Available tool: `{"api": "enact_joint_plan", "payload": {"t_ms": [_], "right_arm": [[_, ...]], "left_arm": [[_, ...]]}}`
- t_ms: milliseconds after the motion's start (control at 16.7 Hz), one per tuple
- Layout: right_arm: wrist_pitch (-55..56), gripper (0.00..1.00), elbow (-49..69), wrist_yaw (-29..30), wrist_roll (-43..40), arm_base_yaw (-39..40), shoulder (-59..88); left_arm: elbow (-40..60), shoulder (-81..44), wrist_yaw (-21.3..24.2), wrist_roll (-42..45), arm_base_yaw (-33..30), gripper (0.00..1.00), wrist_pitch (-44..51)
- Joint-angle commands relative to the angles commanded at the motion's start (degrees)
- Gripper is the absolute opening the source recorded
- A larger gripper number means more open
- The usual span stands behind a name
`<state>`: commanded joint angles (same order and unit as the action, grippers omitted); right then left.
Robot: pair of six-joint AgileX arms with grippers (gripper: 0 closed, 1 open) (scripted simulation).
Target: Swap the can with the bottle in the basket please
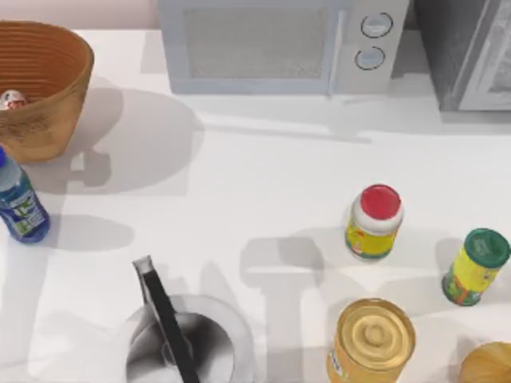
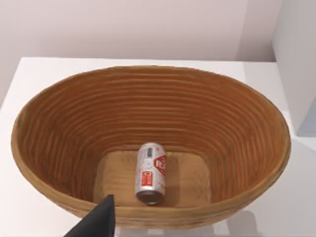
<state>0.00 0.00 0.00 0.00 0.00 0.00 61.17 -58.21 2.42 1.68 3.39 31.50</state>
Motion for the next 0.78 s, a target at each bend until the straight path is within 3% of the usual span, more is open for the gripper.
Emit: {"api": "enact_joint_plan", "payload": {"t_ms": [480, 780], "right_arm": [[0.00, 1.00, 0.00, 0.00, 0.00, 0.00, 0.00], [0.00, 1.00, 0.00, 0.00, 0.00, 0.00, 0.00]], "left_arm": [[43.75, -46.96, 0.67, 2.79, 2.48, 1.00, 25.98], [65.31, -71.45, 1.23, 4.91, 3.44, 1.00, 39.75]]}}
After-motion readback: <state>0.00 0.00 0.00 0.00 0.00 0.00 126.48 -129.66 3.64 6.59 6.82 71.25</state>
